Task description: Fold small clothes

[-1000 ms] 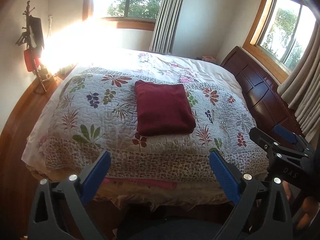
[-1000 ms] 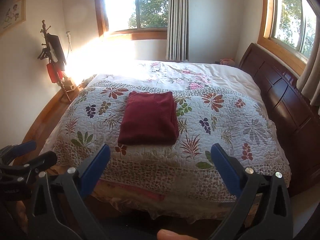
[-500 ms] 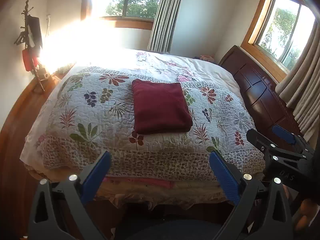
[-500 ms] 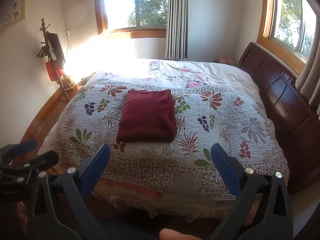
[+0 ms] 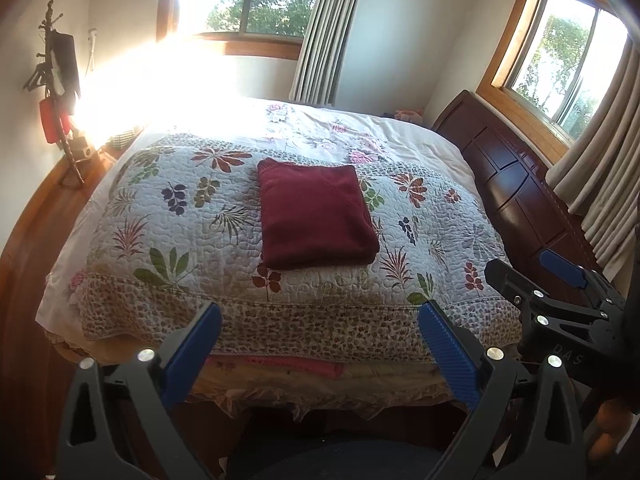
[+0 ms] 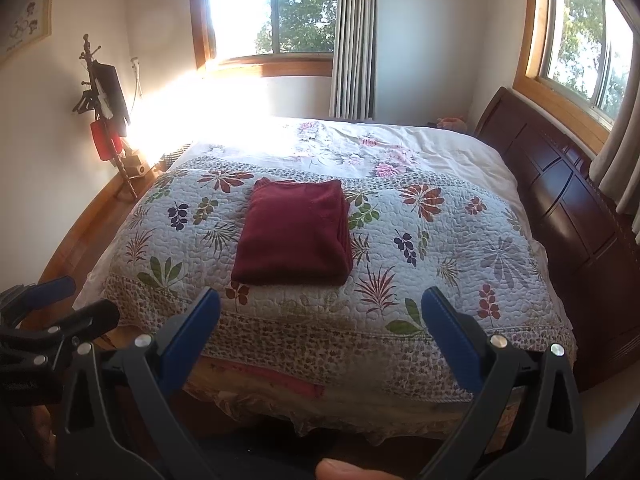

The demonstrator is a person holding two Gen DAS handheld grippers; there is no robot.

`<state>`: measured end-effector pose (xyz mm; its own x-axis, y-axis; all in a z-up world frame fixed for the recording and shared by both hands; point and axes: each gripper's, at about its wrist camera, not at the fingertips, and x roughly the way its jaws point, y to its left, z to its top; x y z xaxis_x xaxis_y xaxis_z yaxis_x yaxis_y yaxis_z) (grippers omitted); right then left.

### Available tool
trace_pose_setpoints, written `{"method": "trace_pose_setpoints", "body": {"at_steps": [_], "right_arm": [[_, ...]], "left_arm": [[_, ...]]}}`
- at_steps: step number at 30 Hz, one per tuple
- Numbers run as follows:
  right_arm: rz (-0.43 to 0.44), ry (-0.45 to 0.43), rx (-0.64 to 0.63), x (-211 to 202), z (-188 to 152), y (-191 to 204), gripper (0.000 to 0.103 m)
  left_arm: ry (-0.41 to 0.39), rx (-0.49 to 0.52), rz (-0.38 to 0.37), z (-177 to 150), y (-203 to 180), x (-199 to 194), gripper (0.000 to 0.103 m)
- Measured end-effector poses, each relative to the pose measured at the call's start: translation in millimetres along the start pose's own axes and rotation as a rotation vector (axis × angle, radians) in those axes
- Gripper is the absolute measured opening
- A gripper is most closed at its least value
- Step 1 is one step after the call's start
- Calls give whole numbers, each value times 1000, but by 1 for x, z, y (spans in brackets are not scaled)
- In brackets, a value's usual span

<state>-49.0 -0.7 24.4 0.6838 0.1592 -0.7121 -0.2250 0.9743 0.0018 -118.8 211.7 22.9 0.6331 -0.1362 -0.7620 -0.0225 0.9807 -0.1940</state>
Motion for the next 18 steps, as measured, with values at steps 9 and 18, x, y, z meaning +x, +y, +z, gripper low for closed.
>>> {"method": "trace_pose_setpoints", "body": {"at_steps": [9,18], "right_arm": [[-8,-6,-12,0,1,4,100],[-13,3,-10,4,2,4,100]], "left_arm": [[5,-5,1,-1,2,3,99],[11,-6,-2,-1,2,5,99]]}}
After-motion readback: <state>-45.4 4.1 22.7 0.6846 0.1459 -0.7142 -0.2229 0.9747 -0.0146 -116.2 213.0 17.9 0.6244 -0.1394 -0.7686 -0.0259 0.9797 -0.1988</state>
